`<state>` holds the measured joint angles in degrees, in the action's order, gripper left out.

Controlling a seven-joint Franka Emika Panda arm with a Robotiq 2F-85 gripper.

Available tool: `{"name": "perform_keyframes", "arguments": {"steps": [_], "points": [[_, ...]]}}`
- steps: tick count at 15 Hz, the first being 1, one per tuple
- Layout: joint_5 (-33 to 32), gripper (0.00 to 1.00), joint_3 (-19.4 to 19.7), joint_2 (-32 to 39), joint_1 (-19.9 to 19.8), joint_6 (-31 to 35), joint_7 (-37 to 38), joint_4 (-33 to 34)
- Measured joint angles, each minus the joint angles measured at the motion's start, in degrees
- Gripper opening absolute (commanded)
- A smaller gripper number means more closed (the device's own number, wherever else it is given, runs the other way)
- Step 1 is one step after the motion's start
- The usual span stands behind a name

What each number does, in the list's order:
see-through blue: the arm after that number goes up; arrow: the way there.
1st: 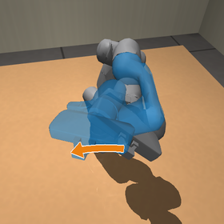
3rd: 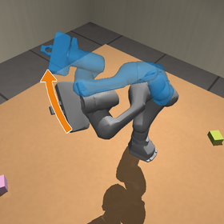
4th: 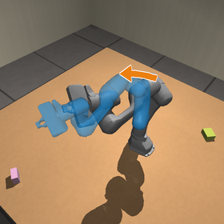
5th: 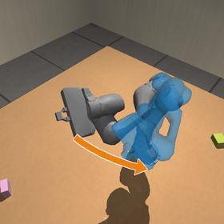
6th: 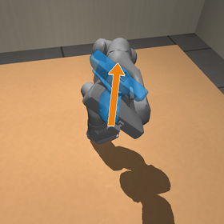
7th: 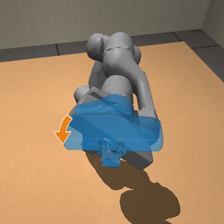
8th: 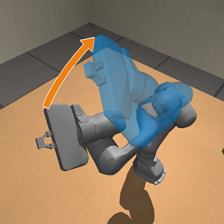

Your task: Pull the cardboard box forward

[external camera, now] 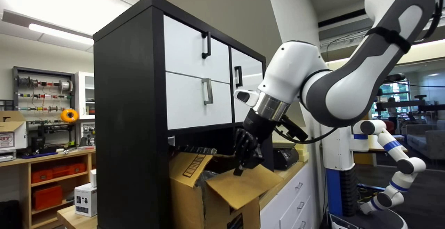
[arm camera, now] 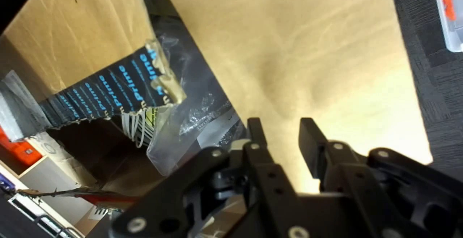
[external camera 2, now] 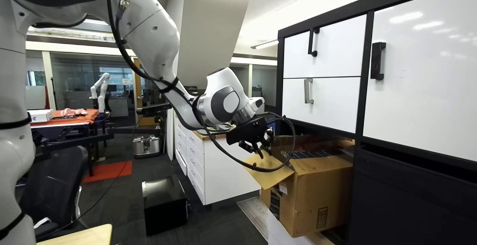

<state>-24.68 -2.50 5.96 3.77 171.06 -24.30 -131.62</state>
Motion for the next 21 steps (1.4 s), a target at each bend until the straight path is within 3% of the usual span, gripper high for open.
{"name": "perform_keyframes", "arguments": {"steps": [1, 3, 4, 11, 15, 21], "points": [[0.0, 0.09, 0.11, -1.31, -0.09, 0.0, 0.0, -1.14], [0.0, 0.53, 0.33, -3.59, -0.3, -0.02, 0.0, -3.12], [0.0, 0.54, 0.48, -4.56, -0.36, -0.05, 0.0, -3.98], [0.46, 0.97, 0.66, -7.91, -0.57, -0.85, 0.23, -5.99], [0.99, 1.0, 0.38, -8.77, -0.54, -4.22, 0.83, -5.85], [1.39, 1.0, -1.24, -10.07, -0.21, -19.01, 5.79, -2.6]]}}
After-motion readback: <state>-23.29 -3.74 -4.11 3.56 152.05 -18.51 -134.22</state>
